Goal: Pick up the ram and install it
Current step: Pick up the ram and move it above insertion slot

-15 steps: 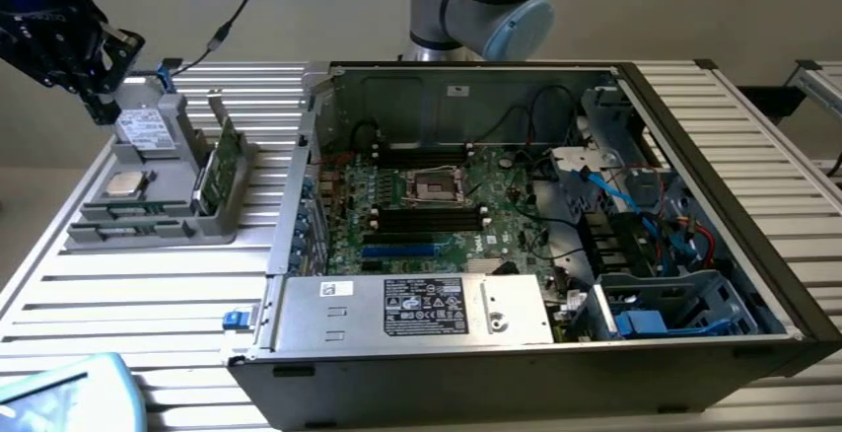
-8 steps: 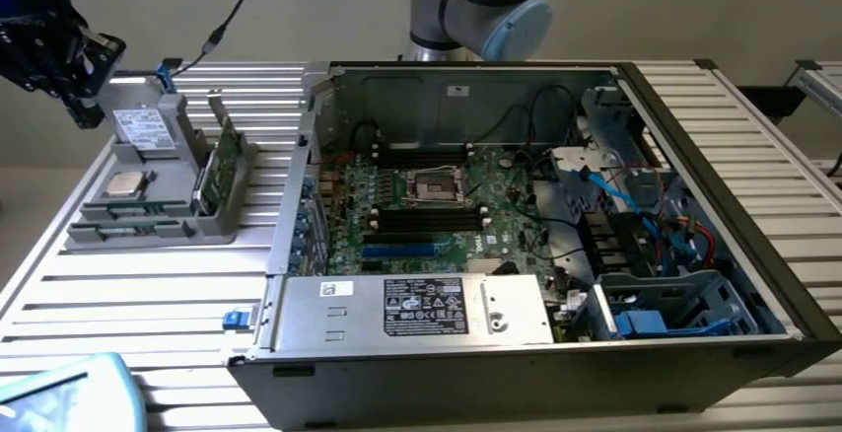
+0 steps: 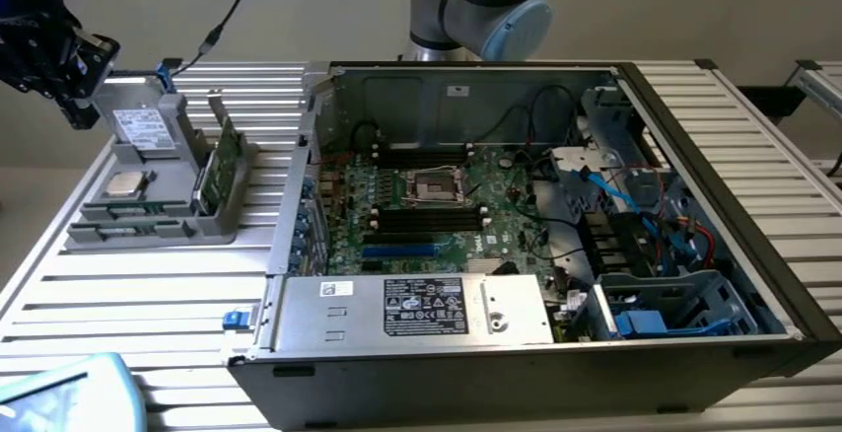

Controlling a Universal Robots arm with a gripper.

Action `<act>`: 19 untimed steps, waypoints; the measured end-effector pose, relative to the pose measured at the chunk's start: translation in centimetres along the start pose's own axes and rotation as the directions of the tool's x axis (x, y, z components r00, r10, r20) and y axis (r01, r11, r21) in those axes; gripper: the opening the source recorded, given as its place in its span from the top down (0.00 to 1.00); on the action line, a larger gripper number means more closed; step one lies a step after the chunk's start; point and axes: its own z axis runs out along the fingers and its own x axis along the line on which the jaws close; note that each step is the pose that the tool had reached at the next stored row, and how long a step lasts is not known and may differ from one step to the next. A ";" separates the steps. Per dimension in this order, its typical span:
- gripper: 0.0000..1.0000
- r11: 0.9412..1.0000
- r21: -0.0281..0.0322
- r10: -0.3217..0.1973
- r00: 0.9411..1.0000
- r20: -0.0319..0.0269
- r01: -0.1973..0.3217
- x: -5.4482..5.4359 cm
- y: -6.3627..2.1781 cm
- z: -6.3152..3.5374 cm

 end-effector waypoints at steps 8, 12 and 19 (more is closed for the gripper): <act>0.89 1.000 0.000 0.000 1.000 0.000 0.000 0.0 0.00 0.00; 0.89 0.999 0.002 -0.034 0.999 -0.001 0.034 0.0 -0.01 0.00; 0.89 0.987 0.010 -0.161 0.987 -0.008 0.161 0.0 0.00 0.00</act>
